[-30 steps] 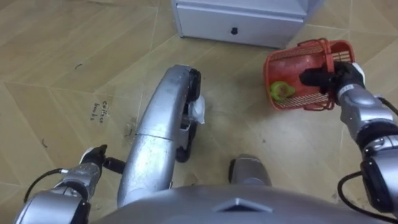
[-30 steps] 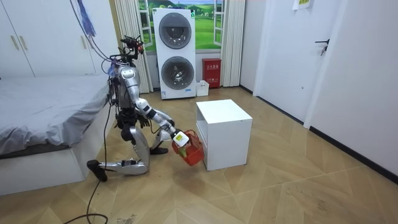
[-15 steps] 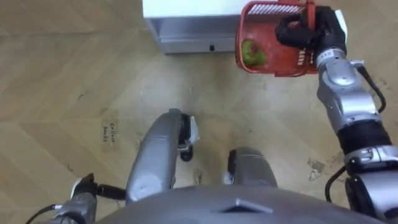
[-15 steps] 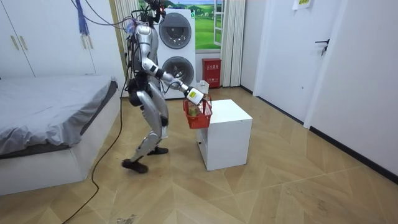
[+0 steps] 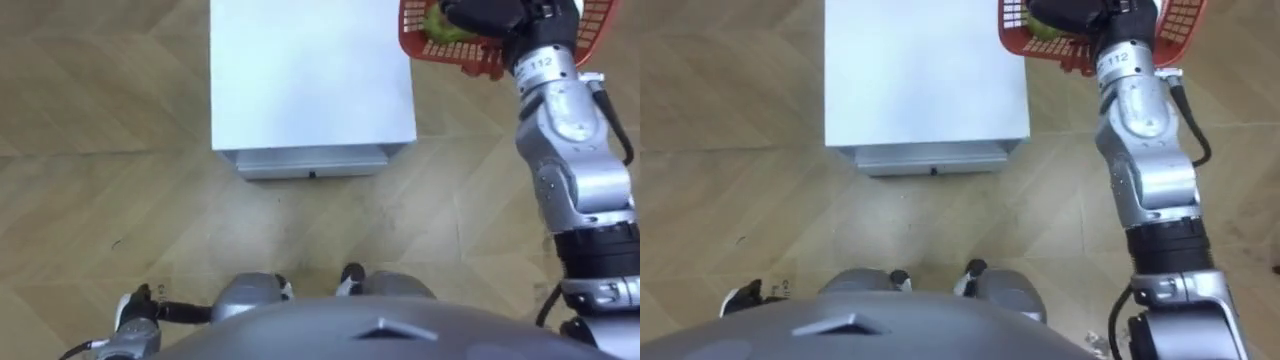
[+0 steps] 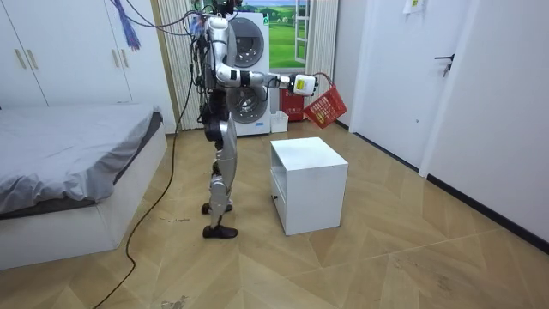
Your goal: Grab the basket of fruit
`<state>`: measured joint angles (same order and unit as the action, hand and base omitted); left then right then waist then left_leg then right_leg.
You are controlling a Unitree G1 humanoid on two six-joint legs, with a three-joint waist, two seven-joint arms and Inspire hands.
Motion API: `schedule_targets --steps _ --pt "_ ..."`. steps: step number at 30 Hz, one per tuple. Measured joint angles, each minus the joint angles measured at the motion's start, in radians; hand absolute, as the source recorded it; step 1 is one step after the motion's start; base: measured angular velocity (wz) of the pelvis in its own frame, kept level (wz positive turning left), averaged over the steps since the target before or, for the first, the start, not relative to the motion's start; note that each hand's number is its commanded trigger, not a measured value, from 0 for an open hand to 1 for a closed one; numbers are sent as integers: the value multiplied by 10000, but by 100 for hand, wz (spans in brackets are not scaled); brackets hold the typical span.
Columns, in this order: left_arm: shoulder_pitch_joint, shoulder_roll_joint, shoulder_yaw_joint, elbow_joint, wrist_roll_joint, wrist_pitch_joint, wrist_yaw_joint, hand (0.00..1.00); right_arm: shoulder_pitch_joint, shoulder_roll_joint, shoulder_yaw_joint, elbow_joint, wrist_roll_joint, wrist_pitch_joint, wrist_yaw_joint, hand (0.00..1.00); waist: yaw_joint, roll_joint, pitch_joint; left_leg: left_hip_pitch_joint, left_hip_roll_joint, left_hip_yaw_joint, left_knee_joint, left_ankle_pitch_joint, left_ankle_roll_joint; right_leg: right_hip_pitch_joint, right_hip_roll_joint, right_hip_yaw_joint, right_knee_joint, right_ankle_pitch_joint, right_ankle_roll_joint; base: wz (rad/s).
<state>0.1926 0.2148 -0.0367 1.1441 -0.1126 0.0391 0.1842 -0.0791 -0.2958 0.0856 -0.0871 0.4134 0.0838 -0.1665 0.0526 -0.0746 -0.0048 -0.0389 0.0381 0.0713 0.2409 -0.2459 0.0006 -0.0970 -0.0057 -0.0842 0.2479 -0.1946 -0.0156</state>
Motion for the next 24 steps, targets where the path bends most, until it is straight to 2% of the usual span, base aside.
schedule_targets --steps 1,2,3,4,5,6,7,8,9,10,11,12,13,15,17,19,24 --pt "113 -17 30 -114 67 36 -33 0 52 8 3 -245 158 -5 -55 100 -56 -122 36 -122 -9 41 541 -6 -15 351 -25 244 -165 59 -78 30" --pt "129 -6 31 -160 103 59 -60 0 53 26 3 -265 209 -14 -76 100 -113 -265 100 -401 -118 107 972 -153 -75 563 -122 682 -304 64 -81 70" --pt "67 -41 17 -309 246 121 -170 0 69 -67 -101 -404 305 -12 -174 100 -290 -419 59 -1082 -434 100 560 -98 11 699 -272 1390 -417 64 -79 88" --pt "-87 -99 -62 -601 427 231 -241 0 45 -187 -336 -501 363 -5 -231 100 -144 -390 27 -1752 -560 118 -239 1102 393 629 -292 1505 -380 -11 43 63" --pt "-85 -73 -68 -672 557 263 -250 0 30 -135 -317 -460 319 24 -249 100 48 -500 -21 -1772 -498 420 -61 1255 482 618 -325 1509 -343 -108 229 6" --pt "-107 -125 -66 -638 711 331 -237 0 35 -120 -238 -465 271 81 -116 100 384 -483 -19 -1544 -505 555 -92 1284 504 637 -382 1098 -399 -153 484 -34" --pt "-111 -180 -65 -633 811 454 -235 0 35 -114 -210 -486 283 70 56 100 598 -337 68 -1284 -477 278 -92 1284 504 693 -290 636 -551 -184 513 -29" --pt "-110 -194 -58 -630 862 497 -235 0 37 -116 -206 -495 289 60 81 100 675 -259 87 -1157 -439 16 -107 1283 502 626 -229 495 -691 -164 453 -28" --pt "-92 -197 26 -625 868 547 -235 0 44 -128 -194 -558 272 55 66 100 771 -132 115 -886 -348 -309 -209 1273 481 304 -119 239 -965 134 241 -24" --pt "-48 -177 198 -624 867 587 -223 0 70 -152 -185 -706 232 49 31 100 797 -86 172 -590 -402 -218 -351 1197 357 -22 -184 87 -1167 1111 56 -7" --pt "-29 -211 253 -568 865 616 -206 0 144 -196 -184 -724 227 24 27 100 689 52 158 -390 -375 -240 -459 1135 278 -23 -194 -206 -871 1037 -42 4" --pt "20 -256 325 -566 859 641 -197 0 206 -264 -179 -723 291 23 3 100 618 181 68 -68 -310 -127 -725 1145 252 163 -156 -293 -772 1033 -36 -7" --pt "23 -258 399 -603 860 640 -195 0 192 -297 -178 -729 347 23 47 100 651 223 69 111 -251 -60 -854 1148 243 268 -90 -301 -801 1031 -58 -21" --pt "19 -259 553 -625 877 642 -183 0 192 -291 -120 -735 350 23 78 100 587 218 72 167 -181 -19 -920 1142 232 294 -17 -313 -792 1030 -82 -10" --pt "15 -296 551 -646 896 655 -184 0 192 -288 -102 -737 348 35 207 100 563 182 78 175 -126 10 -919 1059 112 277 62 -311 -791 1028 -118 -2" --pt "20 -303 532 -651 1103 757 -178 0 192 -276 21 -737 432 52 425 100 580 63 119 152 -153 73 -908 971 78 255 93 -326 -773 981 -248 -2" --pt "244 -284 518 -633 1676 940 -177 0 193 -205 433 -735 883 181 789 100 676 -105 118 56 -187 92 -787 848 59 279 112 -314 -766 977 -255 -2"
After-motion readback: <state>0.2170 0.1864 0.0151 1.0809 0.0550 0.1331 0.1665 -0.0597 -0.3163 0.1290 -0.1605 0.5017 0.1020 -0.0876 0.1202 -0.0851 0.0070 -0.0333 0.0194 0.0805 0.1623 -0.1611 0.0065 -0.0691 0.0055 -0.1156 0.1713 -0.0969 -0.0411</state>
